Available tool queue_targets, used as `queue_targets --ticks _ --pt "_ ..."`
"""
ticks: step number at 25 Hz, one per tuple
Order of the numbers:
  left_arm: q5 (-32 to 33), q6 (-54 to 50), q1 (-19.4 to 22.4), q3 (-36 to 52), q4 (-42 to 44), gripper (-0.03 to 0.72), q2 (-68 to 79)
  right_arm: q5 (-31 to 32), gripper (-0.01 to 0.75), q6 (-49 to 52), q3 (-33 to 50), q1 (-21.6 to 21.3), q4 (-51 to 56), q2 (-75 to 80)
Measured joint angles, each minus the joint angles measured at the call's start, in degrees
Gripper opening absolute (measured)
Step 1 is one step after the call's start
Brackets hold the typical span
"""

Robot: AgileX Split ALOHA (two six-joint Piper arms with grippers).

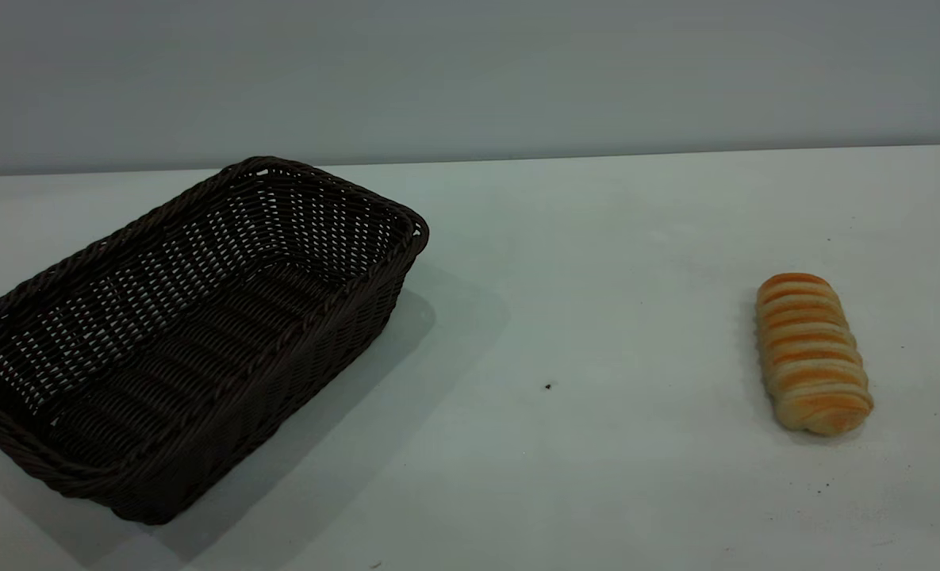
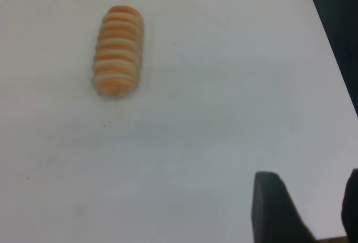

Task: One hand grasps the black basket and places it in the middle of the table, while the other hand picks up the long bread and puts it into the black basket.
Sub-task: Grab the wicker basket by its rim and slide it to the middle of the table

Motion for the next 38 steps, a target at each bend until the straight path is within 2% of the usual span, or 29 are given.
queue_targets --ticks 14,21,25,31,38 --pt "0.0 0.0 -0.2 0.0 0.0 0.562 0.0 0.0 0.28 0.0 0.0 0.0 0.0 0.0" --pt "0.0 0.0 -5.9 0.0 0.0 0.562 0.0 0.0 0.28 0.0 0.0 1.2 0.0 0.0" --pt "-0.9 0.0 -6.9 -0.3 0.0 0.562 0.0 0.0 0.28 0.0 0.0 1.2 0.0 0.0" --pt "-11.8 -2.0 -6.9 -0.8 0.0 0.561 5.2 0.0 0.28 0.1 0.0 1.2 0.1 0.0" --pt "-26.0 -9.0 -6.9 -0.8 0.2 0.556 27.7 -0.2 0.28 0.0 0.0 2.3 1.0 0.5"
